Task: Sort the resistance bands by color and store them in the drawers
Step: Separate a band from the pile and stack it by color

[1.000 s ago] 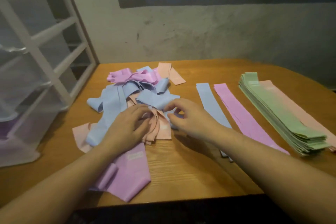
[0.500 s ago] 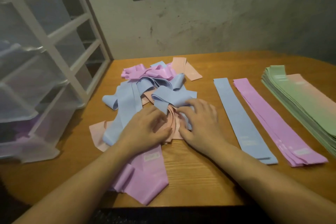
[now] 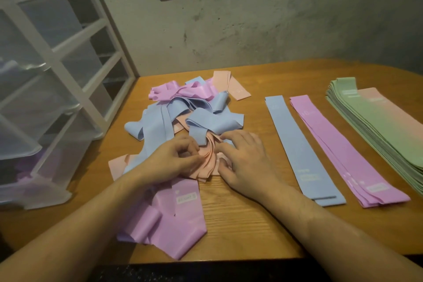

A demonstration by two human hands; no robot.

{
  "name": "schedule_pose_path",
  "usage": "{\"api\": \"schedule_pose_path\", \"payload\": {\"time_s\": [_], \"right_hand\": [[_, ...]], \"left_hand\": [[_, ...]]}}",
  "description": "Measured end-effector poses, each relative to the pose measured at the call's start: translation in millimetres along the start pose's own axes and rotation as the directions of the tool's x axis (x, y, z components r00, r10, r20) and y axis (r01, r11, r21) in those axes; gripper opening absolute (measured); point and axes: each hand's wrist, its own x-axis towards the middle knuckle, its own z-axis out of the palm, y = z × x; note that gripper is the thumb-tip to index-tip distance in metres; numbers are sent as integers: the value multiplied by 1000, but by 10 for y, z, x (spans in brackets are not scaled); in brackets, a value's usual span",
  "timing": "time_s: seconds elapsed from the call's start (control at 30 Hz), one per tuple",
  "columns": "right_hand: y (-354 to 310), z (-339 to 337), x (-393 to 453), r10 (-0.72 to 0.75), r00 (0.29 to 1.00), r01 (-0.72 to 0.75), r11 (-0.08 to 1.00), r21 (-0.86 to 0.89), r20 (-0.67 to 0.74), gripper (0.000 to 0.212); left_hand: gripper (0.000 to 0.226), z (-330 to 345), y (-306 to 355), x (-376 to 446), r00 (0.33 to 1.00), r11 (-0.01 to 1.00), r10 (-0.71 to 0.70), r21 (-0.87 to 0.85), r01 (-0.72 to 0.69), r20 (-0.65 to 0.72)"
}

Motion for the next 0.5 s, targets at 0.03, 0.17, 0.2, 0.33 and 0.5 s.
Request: {"api": "schedule_pose_path", "payload": {"time_s": [0.03, 0.17, 0.2, 0.33, 0.5], "right_hand": [[-1, -4, -1, -6, 1000, 6, 1000, 11, -5, 31], [-2, -22, -5, -49, 998, 50, 998, 45, -33, 41], [-2, -22, -4, -60, 997, 62, 997, 47, -40, 42], [-10, -27, -6, -97, 989, 106, 992, 74, -110, 41], [-30, -73, -23, -132, 973, 155, 982, 112, -188, 43]], "left_hand": [[17, 6, 25, -10, 1000, 1000, -1, -7, 1, -19], [16, 10, 110, -66, 998, 1000, 24, 19, -23, -54], [16, 14, 130, -87, 998, 999, 29, 15, -28, -61], [22, 69, 261, -156, 991, 995, 49, -85, -60, -128], [18, 80, 476, -189, 982, 990, 141, 3, -142, -126]]}}
